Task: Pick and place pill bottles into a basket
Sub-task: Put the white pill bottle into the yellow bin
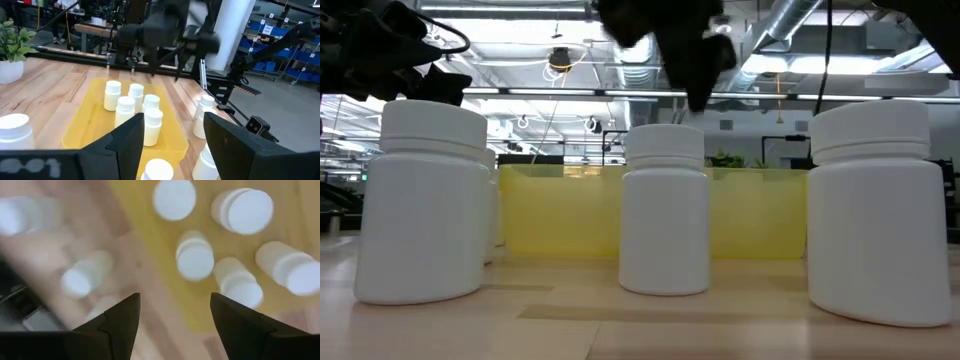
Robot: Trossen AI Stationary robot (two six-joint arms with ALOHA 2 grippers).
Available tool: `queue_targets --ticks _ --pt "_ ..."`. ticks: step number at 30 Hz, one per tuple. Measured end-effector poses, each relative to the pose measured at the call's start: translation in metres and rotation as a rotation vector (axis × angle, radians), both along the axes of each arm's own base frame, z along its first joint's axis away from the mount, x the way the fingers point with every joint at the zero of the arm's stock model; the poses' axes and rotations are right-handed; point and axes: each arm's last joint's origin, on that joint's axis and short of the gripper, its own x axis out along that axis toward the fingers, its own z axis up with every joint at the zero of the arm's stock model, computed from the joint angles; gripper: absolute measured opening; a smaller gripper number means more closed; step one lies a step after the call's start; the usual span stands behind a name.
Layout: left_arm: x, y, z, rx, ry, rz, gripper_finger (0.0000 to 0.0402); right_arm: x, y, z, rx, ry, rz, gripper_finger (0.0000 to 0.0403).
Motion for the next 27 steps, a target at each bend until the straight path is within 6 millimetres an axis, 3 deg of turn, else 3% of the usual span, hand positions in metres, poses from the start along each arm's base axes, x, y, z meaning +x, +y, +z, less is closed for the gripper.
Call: queue_targets --ticks 3,6,11,14,19,22,24,27 --pt "0.0 0.0 0.0 0.0 -0.003 0.0 0.0194 -0.011 0.0 0.042 0.059 -0.127 0.005 0.0235" --pt "0.0 0.0 0.001 0.0 -0.009 -0.001 0.0194 -0.038 0.0 0.077 0.012 -0.196 -0.016 0.0235" --pt "0.0 0.0 0.001 0.0 -0.014 -0.001 0.0194 -0.088 0.012 0.138 -0.311 -0.468 -0.072 0.0235" --pt "0.0 0.0 0.001 -0.003 -0.014 0.0 0.0194 -0.117 0.023 0.164 -0.568 -0.632 -0.121 0.0235" --pt "0.0 0.001 0.001 -0.031 -0.009 0.029 0.0194 -0.143 0.045 0.183 -0.895 -0.823 -0.143 0.0235" --pt "0.0 0.002 0.001 -0.036 -0.008 0.07 0.0194 -0.15 0.058 0.185 -1.01 -0.849 -0.057 0.0235" --pt "0.001 0.003 0.001 -0.067 -0.004 0.103 0.0194 -0.149 0.066 0.181 -1.041 -0.828 0.031 0.0235" --pt "0.001 0.004 0.0 -0.106 0.007 0.138 0.0194 -0.149 0.072 0.176 -0.953 -0.766 0.178 0.0235"
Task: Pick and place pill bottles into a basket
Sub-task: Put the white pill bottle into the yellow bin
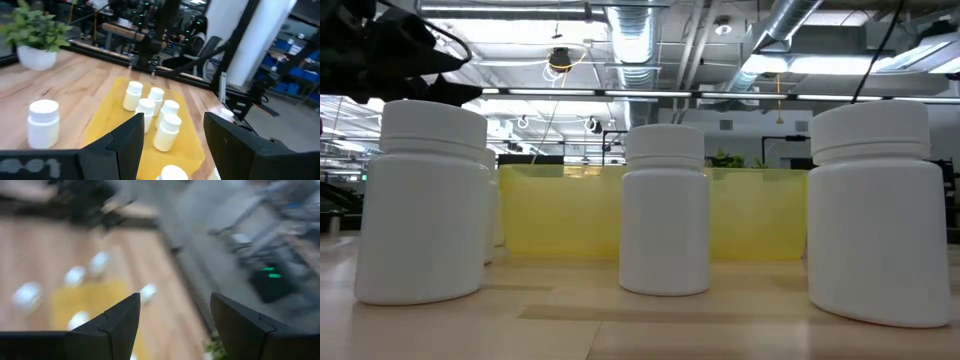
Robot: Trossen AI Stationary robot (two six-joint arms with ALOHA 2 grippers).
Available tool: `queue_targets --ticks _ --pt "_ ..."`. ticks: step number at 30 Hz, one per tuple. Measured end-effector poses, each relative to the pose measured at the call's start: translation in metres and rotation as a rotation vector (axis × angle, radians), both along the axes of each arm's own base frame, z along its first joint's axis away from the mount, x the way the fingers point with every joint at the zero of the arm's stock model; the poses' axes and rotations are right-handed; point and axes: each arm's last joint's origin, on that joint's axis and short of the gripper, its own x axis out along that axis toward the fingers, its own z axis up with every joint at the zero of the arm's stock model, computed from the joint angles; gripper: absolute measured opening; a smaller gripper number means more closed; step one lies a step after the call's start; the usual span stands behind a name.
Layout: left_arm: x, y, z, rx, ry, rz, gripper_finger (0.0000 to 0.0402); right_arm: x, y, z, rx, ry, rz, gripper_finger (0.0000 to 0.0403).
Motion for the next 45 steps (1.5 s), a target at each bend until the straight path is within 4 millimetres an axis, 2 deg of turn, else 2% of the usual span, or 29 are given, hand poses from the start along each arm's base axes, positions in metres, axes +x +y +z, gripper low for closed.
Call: queue_targets --ticks 6,13,18,24,30,33,36,39,45 --pt "0.0 0.0 -0.002 -0.006 0.026 0.011 0.0194 -0.017 -0.002 0.009 0.176 0.193 0.262 0.0235" --pt "0.0 0.001 -0.003 0.046 0.031 0.043 0.0194 -0.064 -0.031 0.046 0.316 0.197 0.493 0.0235" --pt "0.0 -0.002 -0.001 0.051 0.013 -0.078 0.0188 -0.097 -0.051 0.051 0.344 0.197 0.544 0.0235" --pt "0.002 -0.007 -0.003 0.038 0.04 -0.215 0.0159 -0.117 -0.069 0.025 0.375 0.174 0.507 0.0235" --pt "0.007 -0.008 -0.007 -0.003 0.124 -0.23 0.0145 -0.129 -0.084 -0.029 0.468 0.117 0.398 0.0235" --pt "0.01 -0.009 0.006 0.043 0.115 -0.218 0.0145 -0.137 -0.091 -0.058 0.503 0.183 0.31 0.0235" --pt "0.014 -0.01 0.023 0.119 0.114 -0.203 0.0145 -0.139 -0.091 -0.077 0.507 0.26 0.301 0.0235" --pt "0.019 -0.011 0.039 0.203 0.182 -0.189 0.0145 -0.137 -0.09 -0.084 0.511 0.283 0.29 0.0235" --pt "0.035 -0.012 0.064 0.292 0.278 -0.168 0.0145 -0.119 -0.079 -0.086 0.55 0.237 0.308 0.0235"
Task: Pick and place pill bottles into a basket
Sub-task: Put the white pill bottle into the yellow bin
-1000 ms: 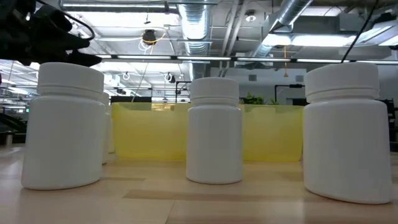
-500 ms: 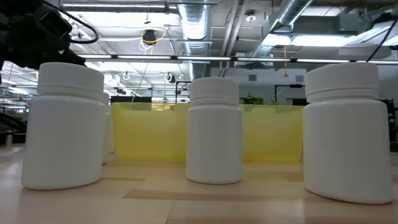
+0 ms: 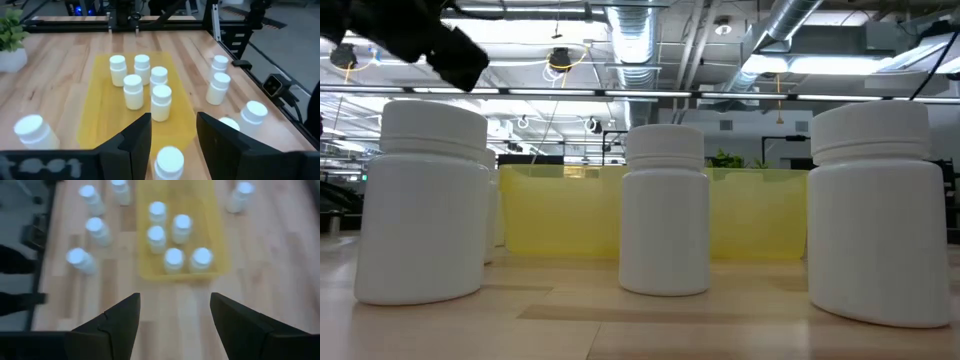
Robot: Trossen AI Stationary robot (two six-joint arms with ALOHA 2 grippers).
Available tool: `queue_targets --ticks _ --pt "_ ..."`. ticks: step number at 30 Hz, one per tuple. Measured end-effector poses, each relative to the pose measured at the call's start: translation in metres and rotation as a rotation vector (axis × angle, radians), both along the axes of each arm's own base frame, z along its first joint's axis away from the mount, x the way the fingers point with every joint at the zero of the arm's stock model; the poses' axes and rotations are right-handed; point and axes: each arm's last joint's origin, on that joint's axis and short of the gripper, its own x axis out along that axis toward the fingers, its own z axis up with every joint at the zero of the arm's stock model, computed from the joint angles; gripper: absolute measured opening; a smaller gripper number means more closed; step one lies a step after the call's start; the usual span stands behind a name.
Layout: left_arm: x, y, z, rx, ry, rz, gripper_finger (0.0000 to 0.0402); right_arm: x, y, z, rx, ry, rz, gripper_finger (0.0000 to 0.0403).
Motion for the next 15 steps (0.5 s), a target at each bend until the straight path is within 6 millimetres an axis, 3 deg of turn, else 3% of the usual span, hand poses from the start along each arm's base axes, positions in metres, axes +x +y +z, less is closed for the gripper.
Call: queue_targets --ticks 6,15 --pt "0.018 -0.003 0.016 0.049 0.022 -0.024 0.0145 0.026 0.03 -0.014 0.097 0.045 0.107 0.0235" --pt "0.031 -0.005 0.016 0.127 0.044 -0.096 0.0145 0.059 0.059 -0.039 0.247 0.129 0.056 0.0235"
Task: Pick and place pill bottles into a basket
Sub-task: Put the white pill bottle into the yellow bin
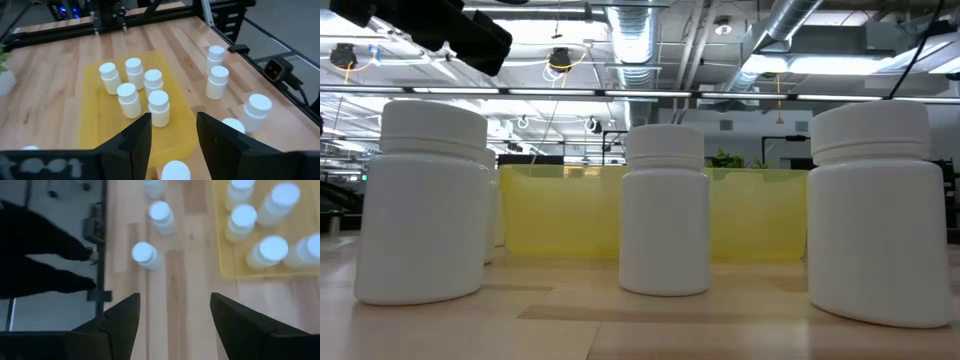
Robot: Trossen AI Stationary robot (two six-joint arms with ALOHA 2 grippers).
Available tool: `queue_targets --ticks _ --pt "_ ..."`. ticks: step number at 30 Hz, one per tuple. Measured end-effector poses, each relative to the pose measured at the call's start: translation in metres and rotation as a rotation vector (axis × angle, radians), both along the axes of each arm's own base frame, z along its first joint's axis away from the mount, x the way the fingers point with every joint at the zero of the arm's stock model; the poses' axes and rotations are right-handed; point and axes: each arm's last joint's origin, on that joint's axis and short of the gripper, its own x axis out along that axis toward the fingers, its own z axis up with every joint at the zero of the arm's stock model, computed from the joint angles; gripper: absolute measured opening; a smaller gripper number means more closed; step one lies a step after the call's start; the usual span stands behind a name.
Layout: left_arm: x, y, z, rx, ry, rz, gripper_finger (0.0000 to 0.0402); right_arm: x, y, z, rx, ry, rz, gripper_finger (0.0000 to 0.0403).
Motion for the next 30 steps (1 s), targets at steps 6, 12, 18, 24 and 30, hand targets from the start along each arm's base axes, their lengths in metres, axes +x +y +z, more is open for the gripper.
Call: queue_targets --ticks 6,12,18,24,30 --pt "0.0 -0.001 0.0 -0.011 0.002 -0.013 0.0145 0.023 0.008 -0.03 -0.005 0.129 -0.13 0.0235" --pt "0.0 -0.005 0.0 0.042 -0.012 -0.06 0.0145 0.04 0.021 -0.056 -0.006 0.214 -0.129 0.0235" --pt "0.0 -0.008 -0.001 0.1 -0.023 -0.094 0.0145 0.054 0.032 -0.074 0.06 0.259 -0.158 0.0235" --pt "0.0 -0.008 -0.001 0.11 -0.025 -0.095 0.0145 0.063 0.038 -0.087 0.09 0.274 -0.165 0.0235" --pt "0.0 -0.008 -0.001 0.132 -0.03 -0.104 0.0145 0.074 0.052 -0.1 0.065 0.273 -0.049 0.0235"
